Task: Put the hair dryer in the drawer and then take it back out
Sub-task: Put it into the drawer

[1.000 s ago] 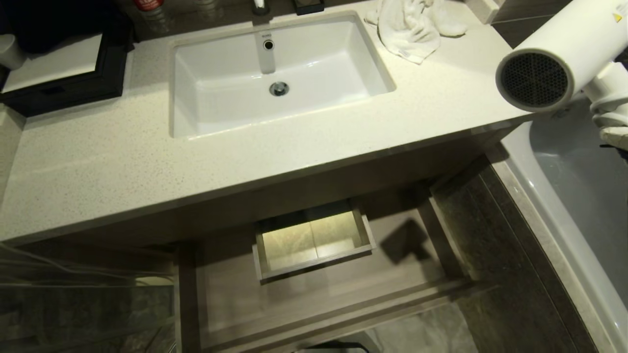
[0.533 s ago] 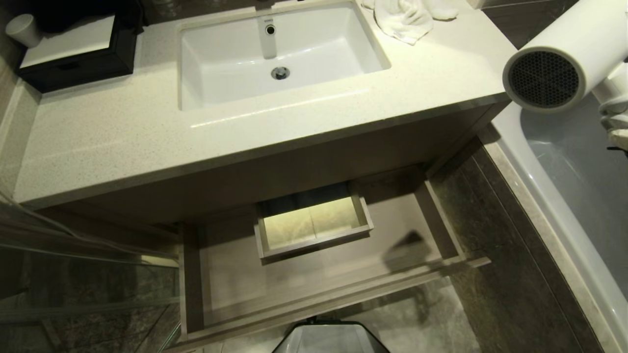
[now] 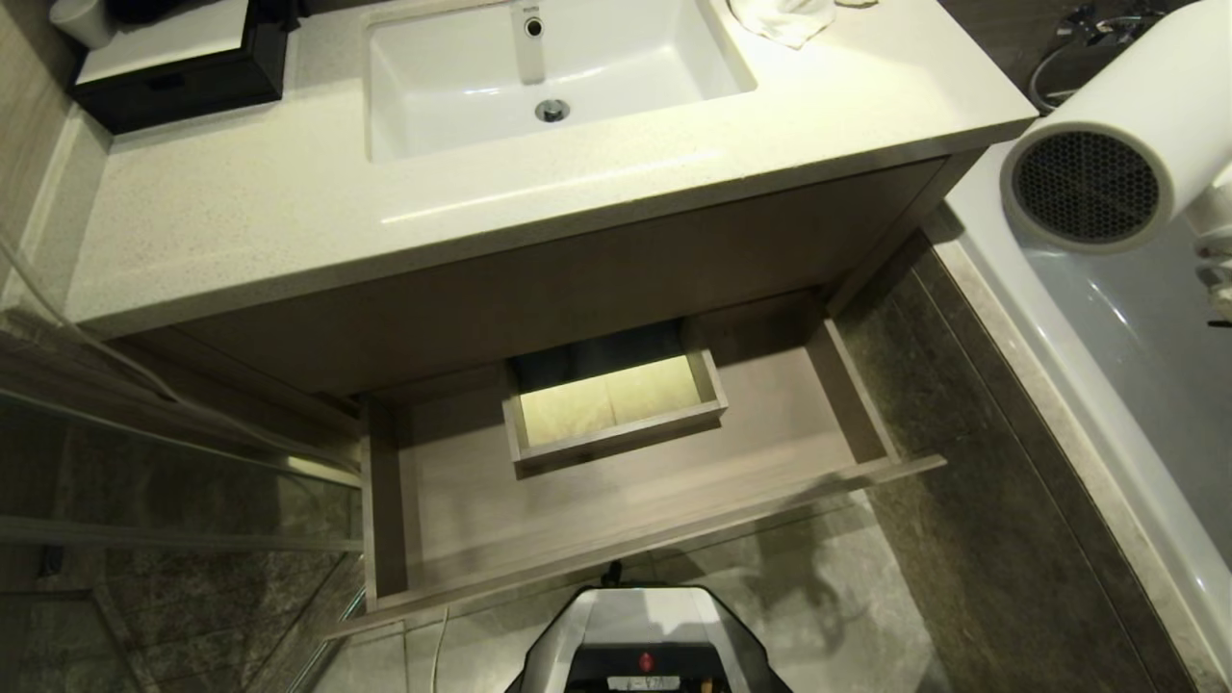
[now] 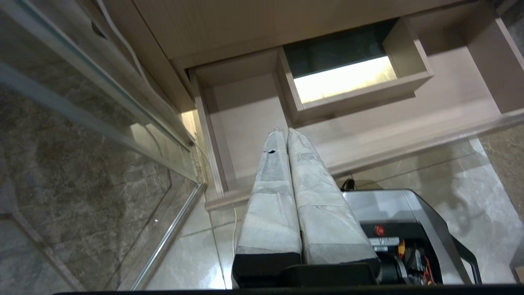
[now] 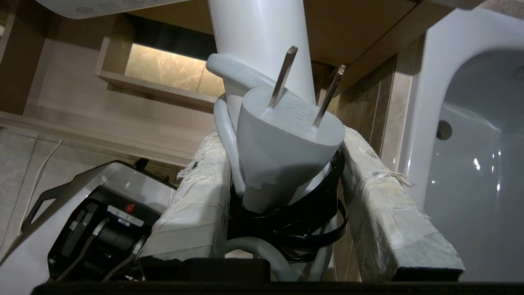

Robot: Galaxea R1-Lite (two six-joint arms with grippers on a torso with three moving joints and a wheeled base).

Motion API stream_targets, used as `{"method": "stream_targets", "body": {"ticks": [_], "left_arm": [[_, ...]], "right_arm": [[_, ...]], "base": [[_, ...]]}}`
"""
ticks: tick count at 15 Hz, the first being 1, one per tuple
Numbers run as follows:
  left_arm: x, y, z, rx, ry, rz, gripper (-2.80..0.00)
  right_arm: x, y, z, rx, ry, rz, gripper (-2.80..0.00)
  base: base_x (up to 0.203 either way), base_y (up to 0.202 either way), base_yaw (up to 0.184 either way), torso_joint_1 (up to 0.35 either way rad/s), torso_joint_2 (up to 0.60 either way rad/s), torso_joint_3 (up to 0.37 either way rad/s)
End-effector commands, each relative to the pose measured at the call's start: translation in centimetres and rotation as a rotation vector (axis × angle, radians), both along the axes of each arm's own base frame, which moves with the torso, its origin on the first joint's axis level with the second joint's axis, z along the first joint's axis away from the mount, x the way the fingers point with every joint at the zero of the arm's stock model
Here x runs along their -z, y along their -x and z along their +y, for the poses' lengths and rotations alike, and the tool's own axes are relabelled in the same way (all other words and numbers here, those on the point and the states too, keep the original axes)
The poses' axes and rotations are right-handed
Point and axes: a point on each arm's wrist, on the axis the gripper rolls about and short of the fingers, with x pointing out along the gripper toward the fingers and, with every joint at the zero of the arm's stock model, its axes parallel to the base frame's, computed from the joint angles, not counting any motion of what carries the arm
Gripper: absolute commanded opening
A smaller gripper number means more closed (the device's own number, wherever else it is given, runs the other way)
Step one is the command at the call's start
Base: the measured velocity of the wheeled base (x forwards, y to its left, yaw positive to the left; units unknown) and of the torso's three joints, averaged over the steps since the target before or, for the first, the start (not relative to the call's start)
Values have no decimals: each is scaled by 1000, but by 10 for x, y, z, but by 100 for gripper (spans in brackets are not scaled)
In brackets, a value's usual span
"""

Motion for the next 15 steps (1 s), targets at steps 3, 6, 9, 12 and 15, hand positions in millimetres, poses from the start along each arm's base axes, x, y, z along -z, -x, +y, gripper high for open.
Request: {"method": "stream_targets", "body": {"ticks": [3, 6, 9, 12, 15], "left_arm": [[0, 0, 0, 0, 0, 0, -280], [0, 0, 0, 0, 0, 1, -280], [0, 0, 0, 0, 0, 0, -280], [0, 0, 0, 0, 0, 1, -280], [0, 0, 0, 0, 0, 0, -280]], "right_arm": [[5, 10, -1, -2, 0, -7, -280], [10, 14, -2, 0, -1, -4, -280], [13, 19, -2, -1, -6, -6, -280], [18, 24, -3, 0, -7, -9, -280], [24, 30, -3, -1, -7, -7, -280]], "base": [[0, 0, 0, -161, -150, -312], [0, 0, 0, -128, -205, -323], [0, 0, 0, -149, -11, -136], [0, 0, 0, -115, 181, 42], [0, 0, 0, -119, 237, 95]]}}
